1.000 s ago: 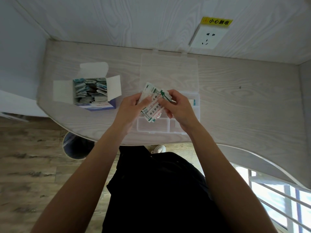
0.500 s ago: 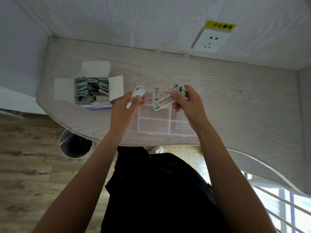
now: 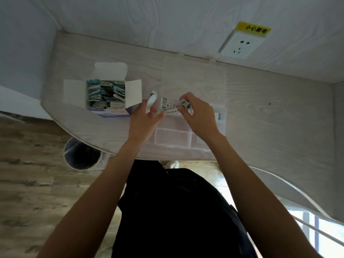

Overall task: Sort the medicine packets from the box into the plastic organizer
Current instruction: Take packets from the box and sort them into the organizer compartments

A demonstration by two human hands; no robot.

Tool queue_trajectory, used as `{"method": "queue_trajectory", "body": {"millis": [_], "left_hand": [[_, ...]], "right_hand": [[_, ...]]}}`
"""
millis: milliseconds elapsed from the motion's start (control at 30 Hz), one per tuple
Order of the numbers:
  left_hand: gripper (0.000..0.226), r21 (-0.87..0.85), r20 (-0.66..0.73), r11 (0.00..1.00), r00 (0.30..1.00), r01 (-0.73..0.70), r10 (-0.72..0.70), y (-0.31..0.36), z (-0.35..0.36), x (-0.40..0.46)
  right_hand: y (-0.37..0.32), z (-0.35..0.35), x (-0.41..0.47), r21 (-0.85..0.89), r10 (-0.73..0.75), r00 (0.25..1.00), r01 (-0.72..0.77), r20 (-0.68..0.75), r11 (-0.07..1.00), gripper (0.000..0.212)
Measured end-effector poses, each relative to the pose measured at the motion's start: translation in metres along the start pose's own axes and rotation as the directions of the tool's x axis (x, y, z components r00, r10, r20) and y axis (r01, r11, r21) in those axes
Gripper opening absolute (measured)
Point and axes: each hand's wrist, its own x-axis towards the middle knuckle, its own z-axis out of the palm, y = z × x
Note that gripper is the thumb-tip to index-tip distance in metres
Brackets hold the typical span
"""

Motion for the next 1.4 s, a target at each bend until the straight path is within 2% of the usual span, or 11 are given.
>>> {"method": "queue_trajectory", "body": {"millis": [67,133,300,467,533,800,900,1000,1100,1233,1400], "left_hand": [[0.038,0.013,0.011,1.0,1.0,0.023,-0.023,-0.004,0.0,0.002],[0.032,-0.029,0.025,0.999,0.999,0.029,-0.029,-0.005,0.0,0.002],[0.022,-0.065,0.028,0.998,1.0,-0.002,0.004,-0.003,-0.001,0.0],[0.025,-0.089,0.031,0.996,0.999,-0.016,0.019,-0.005,-0.001,0.001],[0.026,-0.102,0.015,0.995,1.0,-0.023,0.024,-0.005,0.0,0.001],[0.027,-0.101,0.006,0.994,0.999,-0.034,0.035,-0.008,0.001,0.002],[0.027,-0.087,0.007,0.995,0.999,-0.04,0.04,-0.008,0.002,0.002],[0.028,-0.055,0.008,0.997,0.999,-0.048,0.049,-0.009,0.001,0.002],[0.025,-0.066,0.016,0.996,0.998,-0.054,0.055,-0.009,0.002,0.003],[0.025,-0.046,0.017,0.998,0.998,-0.052,0.052,-0.008,0.001,0.004],[0.023,-0.044,0.025,0.997,0.998,-0.062,0.063,-0.007,0.0,0.003]], "right_hand": [[0.001,-0.004,0.004,-0.093,-0.069,0.994,0.076,0.079,0.993,0.016],[0.003,-0.011,0.012,-0.156,-0.115,0.977,0.144,0.18,0.977,0.016],[0.004,-0.017,0.025,-0.161,-0.143,0.914,0.217,0.379,0.963,0.029],[0.011,-0.024,0.028,-0.011,-0.075,0.983,0.077,0.165,0.997,0.033],[0.009,-0.018,0.025,0.016,-0.07,0.987,0.069,0.146,0.997,0.033],[0.002,0.002,0.016,-0.296,-0.135,0.958,0.209,0.251,0.932,0.034],[0.001,0.005,0.017,-0.451,-0.192,0.937,0.312,0.291,0.836,0.03],[-0.002,0.008,0.019,-0.59,-0.166,0.929,0.341,0.331,0.732,0.022],[-0.008,0.008,0.025,-0.627,-0.082,0.928,0.309,0.363,0.715,0.024],[-0.009,0.005,0.031,-0.635,-0.123,0.897,0.392,0.425,0.665,0.024],[-0.004,0.0,0.032,-0.511,-0.161,0.88,0.399,0.447,0.761,0.031]]}}
